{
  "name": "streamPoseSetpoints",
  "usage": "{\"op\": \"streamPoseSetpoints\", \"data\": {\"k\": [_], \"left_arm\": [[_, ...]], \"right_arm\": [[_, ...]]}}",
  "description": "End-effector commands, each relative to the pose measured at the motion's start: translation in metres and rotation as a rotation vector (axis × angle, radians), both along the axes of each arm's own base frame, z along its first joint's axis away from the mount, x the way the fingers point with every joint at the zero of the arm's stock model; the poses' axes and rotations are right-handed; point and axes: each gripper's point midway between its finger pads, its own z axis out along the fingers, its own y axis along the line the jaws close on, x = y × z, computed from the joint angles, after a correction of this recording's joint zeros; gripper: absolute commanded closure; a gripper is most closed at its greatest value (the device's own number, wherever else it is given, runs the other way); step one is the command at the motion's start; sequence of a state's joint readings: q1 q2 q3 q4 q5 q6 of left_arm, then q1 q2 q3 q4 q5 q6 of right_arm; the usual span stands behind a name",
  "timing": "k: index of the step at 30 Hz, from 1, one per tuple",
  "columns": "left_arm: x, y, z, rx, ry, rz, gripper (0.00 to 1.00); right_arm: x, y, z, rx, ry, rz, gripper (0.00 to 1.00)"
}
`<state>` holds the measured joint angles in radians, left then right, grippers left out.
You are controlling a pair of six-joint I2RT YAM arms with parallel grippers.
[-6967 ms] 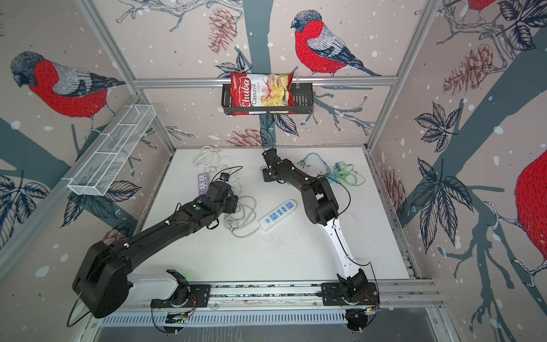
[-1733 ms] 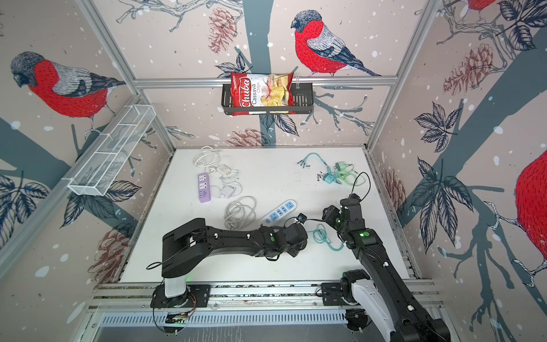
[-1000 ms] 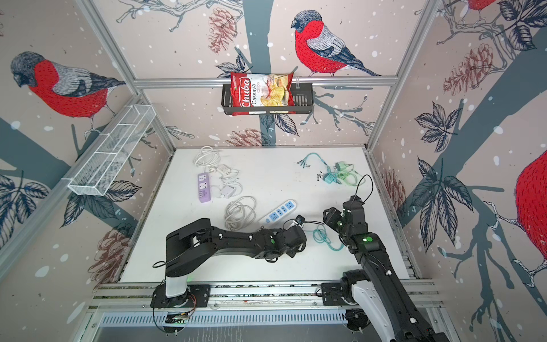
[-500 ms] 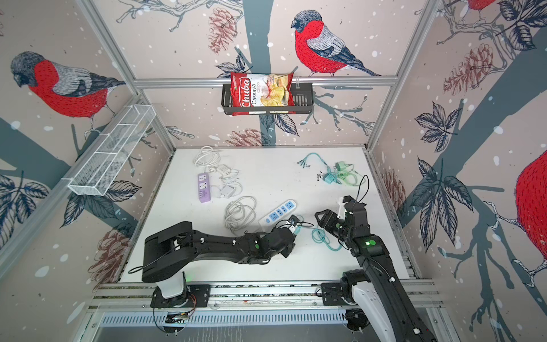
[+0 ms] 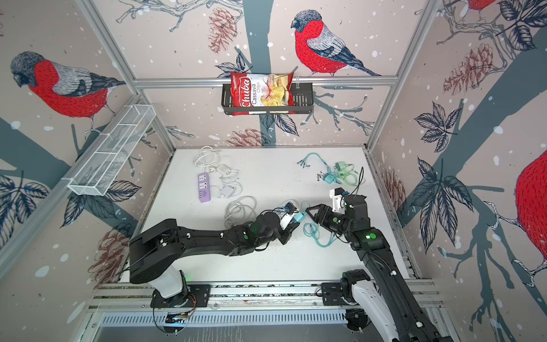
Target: Insert the plug
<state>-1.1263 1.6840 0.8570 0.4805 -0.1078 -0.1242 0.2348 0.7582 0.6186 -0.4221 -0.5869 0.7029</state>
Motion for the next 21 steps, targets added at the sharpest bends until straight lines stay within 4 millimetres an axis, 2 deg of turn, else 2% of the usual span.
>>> {"op": "streamPoseSetpoints", "data": {"k": [1, 7, 12, 16, 21], "left_arm": [[-0.001, -0.012, 0.029, -0.094, -0.077, -0.085, 0.84], [0.009, -0.004, 0.038, -0.152, -0.102, -0.130, 0.85], [0.001, 0.003, 0.043, -0.185, -0.171, -0.225, 0.85], [-0.007, 0.005, 0.038, -0.182, -0.246, -0.276, 0.85], [-0.002, 0.004, 0.032, -0.173, -0.291, -0.278, 0.85]], "right_arm": [[0.005, 0.009, 0.008, 0.005, -0.037, 0.057, 0.45], [0.012, 0.017, 0.007, -0.007, -0.040, 0.082, 0.48], [0.013, 0.023, 0.003, -0.015, -0.034, 0.109, 0.48], [0.014, 0.028, 0.001, -0.018, -0.028, 0.133, 0.49], [0.011, 0.029, 0.000, -0.042, -0.022, 0.155, 0.44]]}}
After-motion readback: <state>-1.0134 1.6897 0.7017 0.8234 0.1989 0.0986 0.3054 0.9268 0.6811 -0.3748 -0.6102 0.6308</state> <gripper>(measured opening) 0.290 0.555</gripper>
